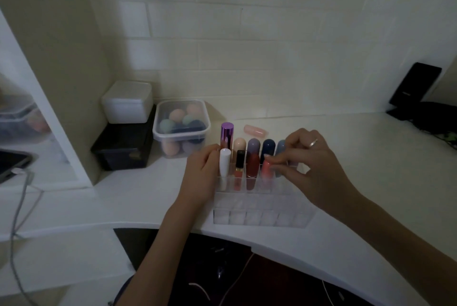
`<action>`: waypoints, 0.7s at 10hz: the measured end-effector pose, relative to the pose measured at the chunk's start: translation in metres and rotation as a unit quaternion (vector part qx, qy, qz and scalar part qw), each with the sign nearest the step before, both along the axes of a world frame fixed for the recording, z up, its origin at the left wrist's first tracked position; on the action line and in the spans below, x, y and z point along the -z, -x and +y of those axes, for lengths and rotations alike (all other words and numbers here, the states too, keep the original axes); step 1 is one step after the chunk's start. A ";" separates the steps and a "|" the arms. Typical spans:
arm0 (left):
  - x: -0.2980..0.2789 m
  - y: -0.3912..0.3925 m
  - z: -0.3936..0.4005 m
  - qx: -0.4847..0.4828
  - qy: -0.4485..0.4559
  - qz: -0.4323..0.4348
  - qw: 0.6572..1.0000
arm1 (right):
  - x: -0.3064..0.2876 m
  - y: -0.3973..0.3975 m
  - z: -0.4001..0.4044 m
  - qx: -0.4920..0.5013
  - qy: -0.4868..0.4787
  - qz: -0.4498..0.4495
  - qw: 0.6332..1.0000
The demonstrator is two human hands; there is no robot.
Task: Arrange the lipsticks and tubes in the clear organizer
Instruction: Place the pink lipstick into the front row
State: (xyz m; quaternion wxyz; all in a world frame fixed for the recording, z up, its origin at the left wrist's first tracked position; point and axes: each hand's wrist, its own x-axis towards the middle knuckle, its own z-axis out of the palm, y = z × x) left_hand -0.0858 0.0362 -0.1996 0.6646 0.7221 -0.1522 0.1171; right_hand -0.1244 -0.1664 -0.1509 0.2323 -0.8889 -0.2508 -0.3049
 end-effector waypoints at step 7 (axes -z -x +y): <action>-0.019 -0.006 0.028 0.060 -0.263 -0.013 0.963 | 0.020 -0.072 -0.064 -0.044 -0.113 0.306 0.944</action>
